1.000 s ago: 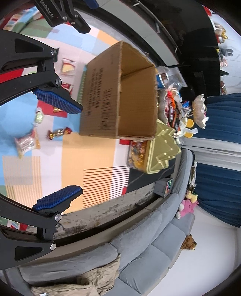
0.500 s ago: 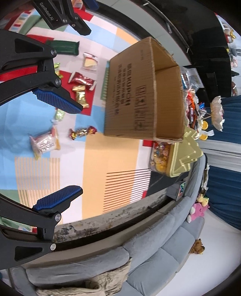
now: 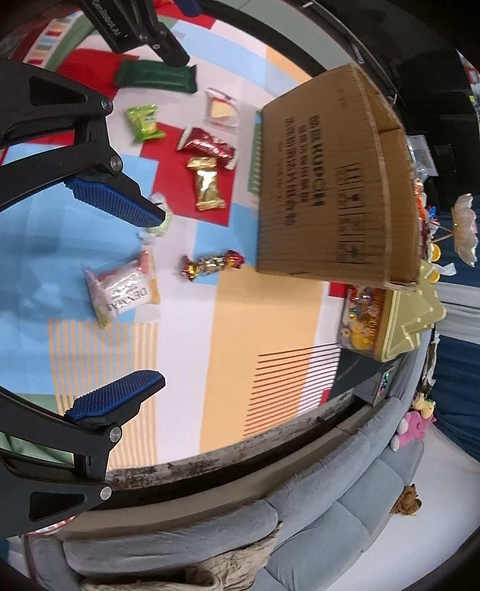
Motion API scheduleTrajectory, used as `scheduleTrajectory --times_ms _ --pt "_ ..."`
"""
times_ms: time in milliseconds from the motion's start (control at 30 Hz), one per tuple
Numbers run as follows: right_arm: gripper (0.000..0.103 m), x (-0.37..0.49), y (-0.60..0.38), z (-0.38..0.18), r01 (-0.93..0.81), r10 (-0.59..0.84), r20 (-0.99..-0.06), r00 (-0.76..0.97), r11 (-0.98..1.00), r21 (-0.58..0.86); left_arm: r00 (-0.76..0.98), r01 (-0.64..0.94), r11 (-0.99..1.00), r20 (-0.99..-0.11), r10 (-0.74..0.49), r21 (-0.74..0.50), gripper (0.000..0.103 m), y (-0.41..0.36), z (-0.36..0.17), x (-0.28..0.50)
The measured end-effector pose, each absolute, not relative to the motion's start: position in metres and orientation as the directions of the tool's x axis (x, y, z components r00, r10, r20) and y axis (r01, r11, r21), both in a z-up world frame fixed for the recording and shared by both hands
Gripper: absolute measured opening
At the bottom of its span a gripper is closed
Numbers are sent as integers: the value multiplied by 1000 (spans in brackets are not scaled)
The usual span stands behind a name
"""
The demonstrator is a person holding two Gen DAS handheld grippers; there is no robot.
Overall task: Organize snacks
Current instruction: 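Lower the left tool onto the dark green bar while the right tool lowers onto the white Denmas bag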
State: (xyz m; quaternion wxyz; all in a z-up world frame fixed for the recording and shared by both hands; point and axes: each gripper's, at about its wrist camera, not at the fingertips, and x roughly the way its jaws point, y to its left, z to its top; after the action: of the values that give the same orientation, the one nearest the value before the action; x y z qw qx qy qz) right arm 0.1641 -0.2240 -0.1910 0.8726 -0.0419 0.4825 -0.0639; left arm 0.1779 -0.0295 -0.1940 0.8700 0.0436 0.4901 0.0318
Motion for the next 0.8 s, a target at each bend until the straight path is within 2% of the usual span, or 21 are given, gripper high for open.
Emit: scheduleTrajectory --times_ms 800 --pt "80 172 -226 -250 82 -180 -880 440 984 -160 435 -62 980 -878 198 190 91 -21 -248 188"
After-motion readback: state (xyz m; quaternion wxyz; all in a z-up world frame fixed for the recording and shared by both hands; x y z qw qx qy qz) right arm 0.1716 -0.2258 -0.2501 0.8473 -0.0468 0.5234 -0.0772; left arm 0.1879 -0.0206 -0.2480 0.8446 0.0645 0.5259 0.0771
